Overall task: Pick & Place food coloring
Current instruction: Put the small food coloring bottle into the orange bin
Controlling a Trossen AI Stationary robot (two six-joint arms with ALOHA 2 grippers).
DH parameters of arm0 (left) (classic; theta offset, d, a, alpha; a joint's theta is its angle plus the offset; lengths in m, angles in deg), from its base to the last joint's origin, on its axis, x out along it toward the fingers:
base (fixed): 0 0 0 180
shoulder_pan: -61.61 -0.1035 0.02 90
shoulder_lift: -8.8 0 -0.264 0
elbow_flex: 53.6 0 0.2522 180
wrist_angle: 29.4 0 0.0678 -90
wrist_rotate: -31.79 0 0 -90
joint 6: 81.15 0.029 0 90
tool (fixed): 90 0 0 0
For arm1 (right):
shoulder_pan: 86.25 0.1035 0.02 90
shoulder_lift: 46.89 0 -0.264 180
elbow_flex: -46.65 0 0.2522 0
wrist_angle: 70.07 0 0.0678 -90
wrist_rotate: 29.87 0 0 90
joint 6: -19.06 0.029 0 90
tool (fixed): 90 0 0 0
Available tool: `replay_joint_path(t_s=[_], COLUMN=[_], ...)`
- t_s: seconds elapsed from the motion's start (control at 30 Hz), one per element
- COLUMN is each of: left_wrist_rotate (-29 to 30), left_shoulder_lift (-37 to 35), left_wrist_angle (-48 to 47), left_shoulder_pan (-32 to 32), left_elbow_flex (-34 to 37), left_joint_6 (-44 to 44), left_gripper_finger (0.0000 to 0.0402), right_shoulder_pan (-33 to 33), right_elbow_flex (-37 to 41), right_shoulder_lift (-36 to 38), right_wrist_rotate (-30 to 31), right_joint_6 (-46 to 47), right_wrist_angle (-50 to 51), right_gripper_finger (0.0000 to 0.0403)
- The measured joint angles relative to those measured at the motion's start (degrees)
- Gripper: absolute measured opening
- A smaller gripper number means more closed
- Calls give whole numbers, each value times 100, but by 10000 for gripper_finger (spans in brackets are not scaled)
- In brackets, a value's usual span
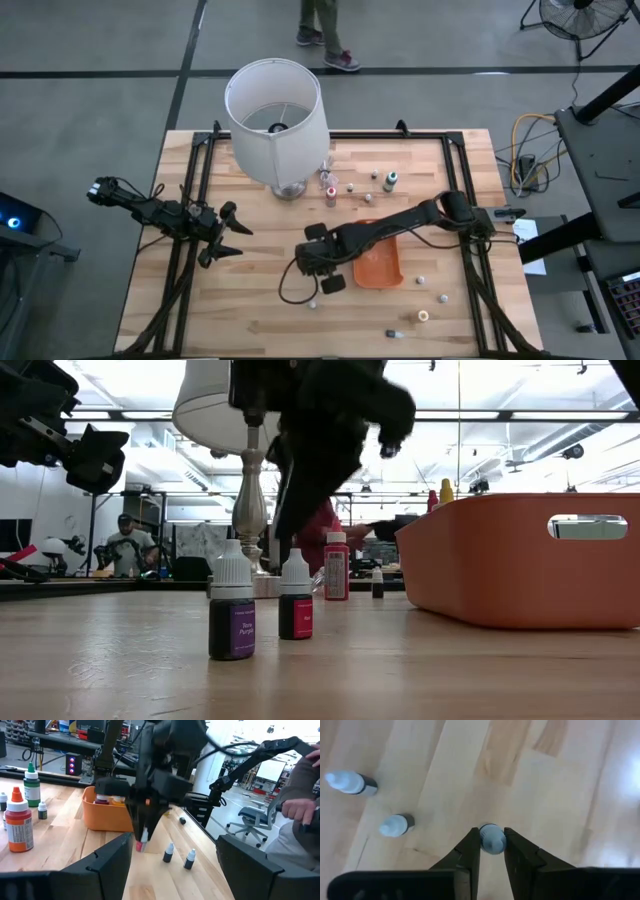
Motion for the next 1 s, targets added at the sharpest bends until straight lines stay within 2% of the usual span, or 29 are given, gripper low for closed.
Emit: replay_joint_path(t_s=[0.47,0.63,0.8,1.0], left_wrist_rotate=[0,0,0,0], left_shoulder_lift=[0,-2,-2,-2], left_wrist_angle=[0,0,0,0], left_shoulder_pan=[0,1,2,2], left_elbow_flex=[0,0,0,0], left_joint_6=[0,0,0,0], left_gripper_finger=[259,258,259,259], right_shoulder_pan=[-2,0,0,17], right_elbow_flex=[-2138,-2603,-2481,-1435], right_shoulder_lift=[82,127,481,1293], right_wrist_rotate=[4,4,3,30], right_joint_6=[383,522,659,698], right_wrist_angle=[1960,2535,2724,2549], right_gripper_finger=[63,63,63,63])
